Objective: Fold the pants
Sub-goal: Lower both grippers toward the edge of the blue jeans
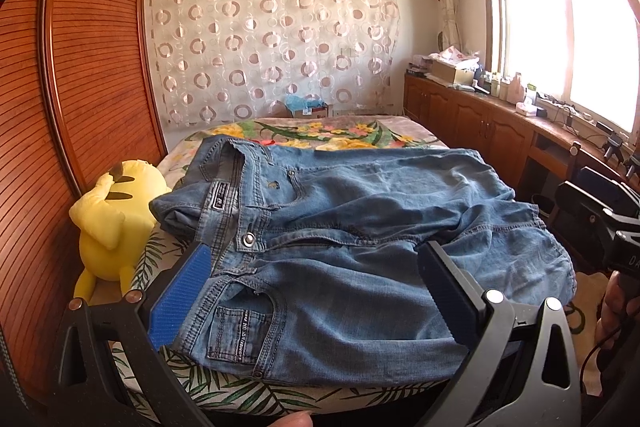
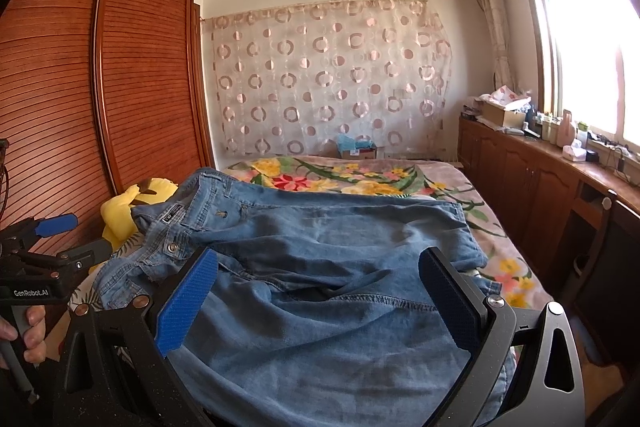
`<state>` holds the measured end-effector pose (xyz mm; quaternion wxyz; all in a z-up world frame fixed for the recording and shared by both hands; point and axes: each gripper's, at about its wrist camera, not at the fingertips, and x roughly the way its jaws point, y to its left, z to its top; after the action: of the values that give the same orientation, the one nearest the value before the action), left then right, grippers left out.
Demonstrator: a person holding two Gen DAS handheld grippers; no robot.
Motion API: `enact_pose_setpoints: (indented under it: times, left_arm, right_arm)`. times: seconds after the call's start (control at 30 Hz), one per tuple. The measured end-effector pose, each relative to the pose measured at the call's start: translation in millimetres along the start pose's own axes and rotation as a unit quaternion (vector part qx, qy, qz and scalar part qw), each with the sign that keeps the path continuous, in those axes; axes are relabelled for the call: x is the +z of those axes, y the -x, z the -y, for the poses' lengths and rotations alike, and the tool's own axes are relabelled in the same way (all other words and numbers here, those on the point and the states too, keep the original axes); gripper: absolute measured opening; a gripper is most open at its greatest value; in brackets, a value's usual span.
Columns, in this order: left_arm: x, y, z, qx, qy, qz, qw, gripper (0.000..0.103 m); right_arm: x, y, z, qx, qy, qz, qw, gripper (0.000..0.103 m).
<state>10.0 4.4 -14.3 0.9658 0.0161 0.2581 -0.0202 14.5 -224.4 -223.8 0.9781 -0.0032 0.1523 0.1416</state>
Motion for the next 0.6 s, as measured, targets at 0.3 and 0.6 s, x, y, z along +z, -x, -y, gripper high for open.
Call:
enact_pose_setpoints:
  times: [0.3,0.6]
  left_arm:
    - [-14.8,-23.5,-8.5,-0.010,0.001,-0.027,0.9996,0.103]
    - [-32.0,-46.6,-24.8,-0.009,0.011,-0.055,0.9984,0.103]
  right_arm:
    - [-1.5,-7.1,7.0,-0.006,0.005,-0.023,1.000,0.097]
    - [-5.9,-20.0,15.3,-0.015,0.003,-0.055,0.998,0.092]
